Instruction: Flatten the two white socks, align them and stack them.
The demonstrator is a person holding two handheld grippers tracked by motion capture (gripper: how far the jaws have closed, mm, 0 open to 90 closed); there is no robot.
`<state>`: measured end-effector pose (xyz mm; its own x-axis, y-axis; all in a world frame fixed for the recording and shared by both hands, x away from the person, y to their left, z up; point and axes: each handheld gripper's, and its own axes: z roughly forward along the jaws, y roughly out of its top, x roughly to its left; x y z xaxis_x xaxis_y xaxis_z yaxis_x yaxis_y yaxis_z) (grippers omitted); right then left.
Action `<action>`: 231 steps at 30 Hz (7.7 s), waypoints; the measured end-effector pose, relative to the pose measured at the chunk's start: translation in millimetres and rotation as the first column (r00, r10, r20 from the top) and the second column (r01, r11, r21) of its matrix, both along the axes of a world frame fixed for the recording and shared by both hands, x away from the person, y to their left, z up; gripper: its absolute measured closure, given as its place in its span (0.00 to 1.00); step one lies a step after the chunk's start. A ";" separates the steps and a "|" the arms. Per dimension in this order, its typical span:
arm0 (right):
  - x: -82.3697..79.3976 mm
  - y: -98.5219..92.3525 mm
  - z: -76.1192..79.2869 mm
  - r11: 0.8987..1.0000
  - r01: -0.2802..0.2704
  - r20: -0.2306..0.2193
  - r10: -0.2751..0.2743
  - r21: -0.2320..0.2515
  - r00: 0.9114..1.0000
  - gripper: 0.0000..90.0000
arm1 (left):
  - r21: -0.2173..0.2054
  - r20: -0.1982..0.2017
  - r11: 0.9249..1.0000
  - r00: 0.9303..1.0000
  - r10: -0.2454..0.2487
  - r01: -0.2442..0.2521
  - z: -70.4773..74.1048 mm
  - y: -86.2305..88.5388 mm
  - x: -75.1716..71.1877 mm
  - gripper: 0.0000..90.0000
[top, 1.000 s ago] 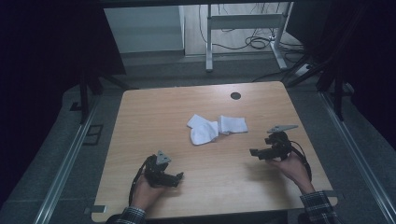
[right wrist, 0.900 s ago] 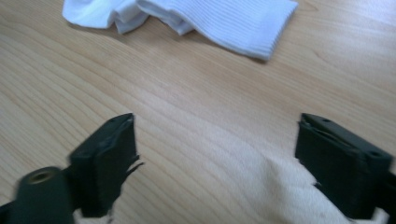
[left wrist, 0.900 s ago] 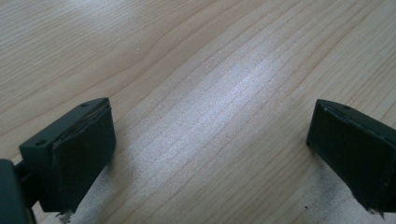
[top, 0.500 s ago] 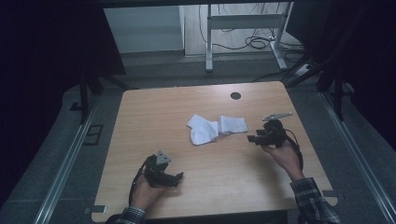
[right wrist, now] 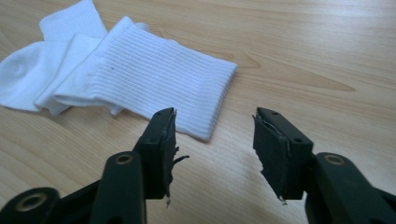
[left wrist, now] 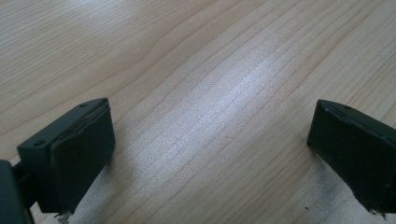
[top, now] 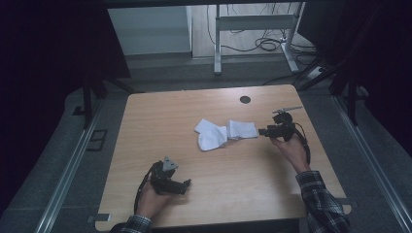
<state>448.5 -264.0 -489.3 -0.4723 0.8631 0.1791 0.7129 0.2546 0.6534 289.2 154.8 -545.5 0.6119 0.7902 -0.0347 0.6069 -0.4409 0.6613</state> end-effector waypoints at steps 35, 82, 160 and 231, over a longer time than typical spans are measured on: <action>8.7 40.5 -17.1 0.992 -0.057 0.021 0.059 -0.108 0.998 0.90 | -0.001 -0.002 1.000 1.000 0.000 0.000 -0.1 -0.2 0.2 0.00; -39.2 35.3 192.7 0.984 -0.171 0.293 0.149 0.048 0.944 0.90 | 0.003 -0.001 1.000 1.000 0.000 0.000 -0.1 -0.4 0.8 0.00; -81.6 -103.7 -14.9 0.994 -0.035 0.044 0.039 -0.099 0.998 0.72 | -0.095 0.029 0.989 0.993 -0.114 0.116 24.3 -91.7 51.9 0.46; -114.7 -103.2 23.7 0.996 -0.050 0.173 0.061 -0.069 0.983 0.91 | -0.140 0.112 0.977 0.983 -0.144 0.160 70.8 -148.2 80.1 0.96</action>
